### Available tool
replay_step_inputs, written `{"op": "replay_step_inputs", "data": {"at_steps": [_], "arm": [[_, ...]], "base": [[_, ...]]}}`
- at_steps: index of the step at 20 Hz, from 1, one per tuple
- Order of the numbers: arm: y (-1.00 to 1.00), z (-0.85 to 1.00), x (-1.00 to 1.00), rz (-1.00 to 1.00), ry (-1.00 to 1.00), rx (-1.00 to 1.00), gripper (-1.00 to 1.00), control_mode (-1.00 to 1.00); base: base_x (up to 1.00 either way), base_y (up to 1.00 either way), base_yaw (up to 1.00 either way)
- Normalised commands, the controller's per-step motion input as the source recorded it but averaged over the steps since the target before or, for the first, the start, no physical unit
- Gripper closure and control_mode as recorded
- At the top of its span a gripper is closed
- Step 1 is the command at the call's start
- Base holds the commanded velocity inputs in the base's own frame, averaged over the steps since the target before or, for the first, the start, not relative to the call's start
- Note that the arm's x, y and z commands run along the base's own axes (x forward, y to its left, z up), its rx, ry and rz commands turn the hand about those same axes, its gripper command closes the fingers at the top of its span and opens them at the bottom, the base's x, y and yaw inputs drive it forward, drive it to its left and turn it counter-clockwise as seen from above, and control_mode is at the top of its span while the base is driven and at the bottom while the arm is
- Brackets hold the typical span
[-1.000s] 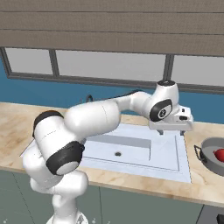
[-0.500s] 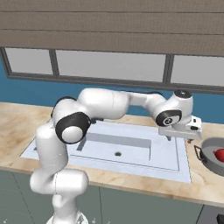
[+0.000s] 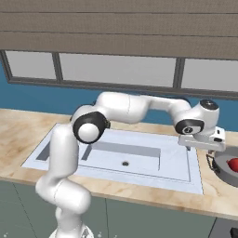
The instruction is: Dump the onion from the pot into the sink. Then turn on the water and wash the onion. Then turn off the water and put the onion back in the pot.
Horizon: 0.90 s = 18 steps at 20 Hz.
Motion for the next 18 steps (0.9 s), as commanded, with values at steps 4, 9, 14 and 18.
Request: {"op": "replay_step_inputs", "data": {"at_steps": [4, 9, 14, 18], "arm": [[-0.02, -0.30, 0.02, 0.00, -0.01, -0.11, -1.00, -1.00], [0.00, -0.35, 0.04, 0.00, 0.00, -0.11, -1.00, -1.00], [0.00, -0.41, 0.06, 0.00, -0.02, -0.15, -1.00, -1.00], [0.00, -0.32, 0.11, 0.00, 0.00, -0.11, -1.00, -1.00]], "base": [[0.00, 0.00, 0.00], [0.00, 0.00, 0.00], [0.00, 0.00, 0.00], [0.00, 0.00, 0.00]]}}
